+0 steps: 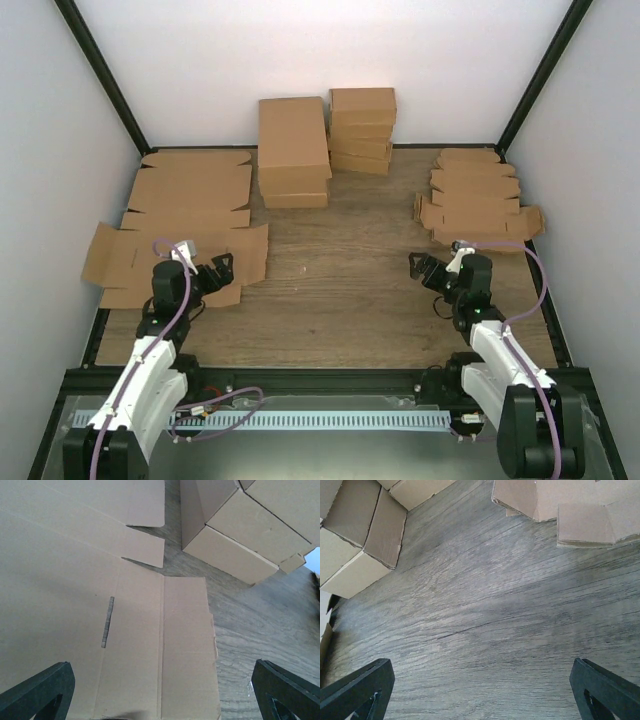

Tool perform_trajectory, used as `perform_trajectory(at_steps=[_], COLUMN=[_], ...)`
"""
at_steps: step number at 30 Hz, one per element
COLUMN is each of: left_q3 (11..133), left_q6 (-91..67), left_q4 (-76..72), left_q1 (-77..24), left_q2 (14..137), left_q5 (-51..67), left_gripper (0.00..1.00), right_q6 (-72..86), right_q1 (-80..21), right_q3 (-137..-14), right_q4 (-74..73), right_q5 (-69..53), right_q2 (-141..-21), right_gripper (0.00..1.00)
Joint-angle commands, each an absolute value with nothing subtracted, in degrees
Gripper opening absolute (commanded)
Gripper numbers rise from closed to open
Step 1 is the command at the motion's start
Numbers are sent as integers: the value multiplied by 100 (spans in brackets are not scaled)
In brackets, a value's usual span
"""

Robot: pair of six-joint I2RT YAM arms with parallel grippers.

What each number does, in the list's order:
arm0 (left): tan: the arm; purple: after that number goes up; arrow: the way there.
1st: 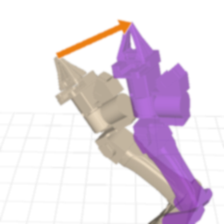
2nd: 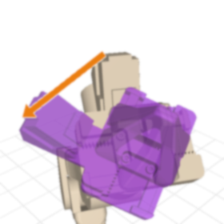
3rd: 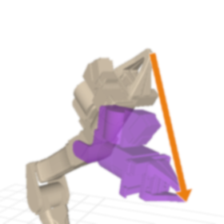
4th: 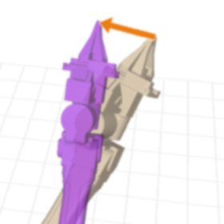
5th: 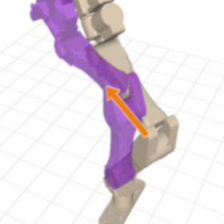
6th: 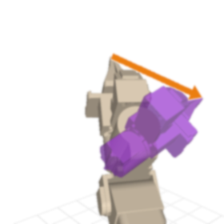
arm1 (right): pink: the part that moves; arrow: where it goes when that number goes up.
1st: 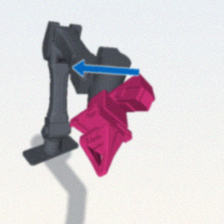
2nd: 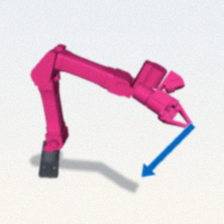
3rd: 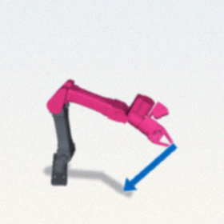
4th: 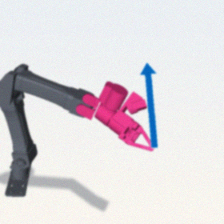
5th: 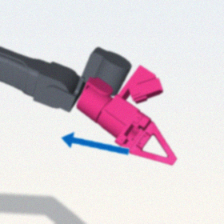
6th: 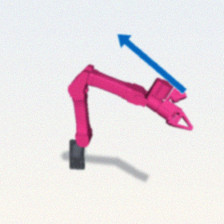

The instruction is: Fold the paper box

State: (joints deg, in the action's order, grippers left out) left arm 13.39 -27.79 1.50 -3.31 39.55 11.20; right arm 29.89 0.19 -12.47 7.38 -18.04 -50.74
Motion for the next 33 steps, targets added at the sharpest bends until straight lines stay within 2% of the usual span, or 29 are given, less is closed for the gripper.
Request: perform_trajectory(at_steps=[1, 10, 15, 23, 28, 31, 33], left_q3=[1295, 1212, 1195, 1178, 1182, 1184, 1184], left_q6=[-2678, -2636, -2654, -2680, -2698, -2697, -2705], left_q4=[83, -36, -23, 0, 0, 0, 1], left_q1=[-343, -347, -343, -339, -343, -339, -347], left_q2=[3747, 3656, 3638, 3573, 3598, 3619, 3617], left_q5=[1085, 1383, 1329, 1294, 1243, 1236, 1223], left_gripper=[100, 100, 100, 100, 100, 100, 100], right_q6=[3032, 2987, 2637, 1888, 1685, 1593, 1551], right_q1=[0, 0, 0, 2, 0, 0, 0], right_q3=[-1376, -1826, -2780, -4782, -5775, -6208, -6355], right_q4=[793, 478, -135, -851, -1233, -1450, -1516], right_q5=[-1782, -1699, -1659, -1011, -737, -632, -687], right_q2=[-4889, -4998, -5369, -7172, -8463, -8987, -9185], right_gripper=[100, 100, 100, 100, 92, 85, 84])
